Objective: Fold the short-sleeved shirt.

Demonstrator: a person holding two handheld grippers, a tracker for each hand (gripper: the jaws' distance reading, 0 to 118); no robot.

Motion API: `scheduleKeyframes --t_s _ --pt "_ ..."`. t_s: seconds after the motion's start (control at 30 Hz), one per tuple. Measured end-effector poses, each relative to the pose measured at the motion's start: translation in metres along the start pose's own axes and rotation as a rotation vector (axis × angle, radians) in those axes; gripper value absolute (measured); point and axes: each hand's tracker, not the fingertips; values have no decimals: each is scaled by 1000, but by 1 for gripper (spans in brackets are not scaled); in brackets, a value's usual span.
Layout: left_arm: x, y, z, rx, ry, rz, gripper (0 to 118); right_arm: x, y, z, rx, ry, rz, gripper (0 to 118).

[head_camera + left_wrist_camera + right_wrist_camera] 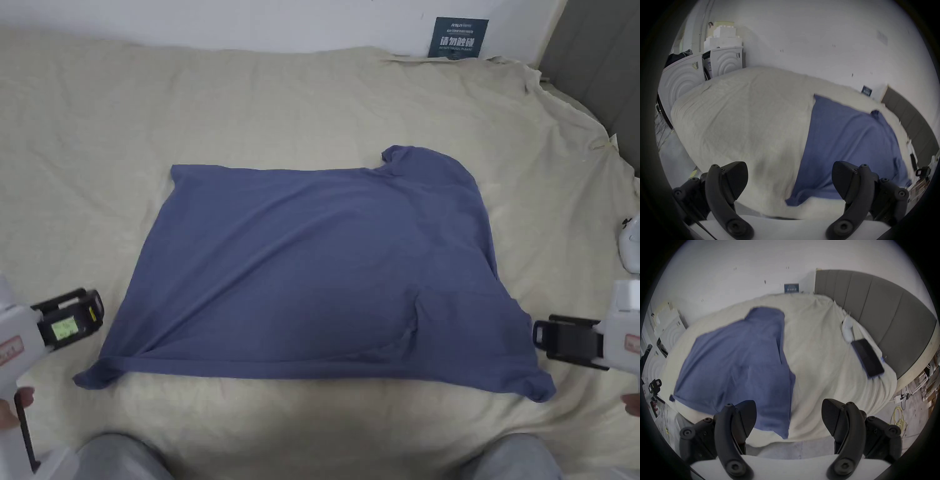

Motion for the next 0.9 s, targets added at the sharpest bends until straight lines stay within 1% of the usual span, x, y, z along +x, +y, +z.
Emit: scheduleKeyframes --t_s 0.07,0.2,0.27,0.33,0.37,0.43,0.53,0.57,0.6,0.63,0.67,0.7,0.73,0.77,0.9 --pt "13 15 7 78 -18 -38 109 -5 14 13 78 11 1 87" --pt "51 34 16 213 -47 -119 111 -24 34 36 260 18 -21 93" --pt "68 37 17 256 -56 -146 110 -33 35 43 360 38 -32 93" --pt "81 36 18 293 -50 -162 106 -44 33 50 452 35 -33 93" --pt "87 34 19 318 -63 -171 102 -50 31 53 488 31 -14 93" --pt "94 31 21 330 -78 -177 86 -60 25 59 553 19 11 93" --pt "100 24 25 342 -102 -189 61 -69 15 64 597 39 9 91" --pt "100 21 26 349 -110 -195 51 -72 12 66 605 44 8 87" --pt "100 19 27 351 -126 -201 37 -74 9 67 614 46 16 77" --pt "100 17 29 352 -132 -202 26 -76 6 69 623 48 24 64" --pt "100 15 30 353 -136 -202 17 -79 4 69 629 44 33 48" --pt "101 13 30 357 -134 -204 8 -80 2 70 631 43 37 24" --pt "102 12 31 358 -133 -208 4 -81 1 70 633 43 38 10" --pt "101 11 31 357 -134 -210 1 -82 -1 70 637 43 36 3" --pt "101 10 32 334 -154 -208 0 -85 -1 69 626 50 36 0"
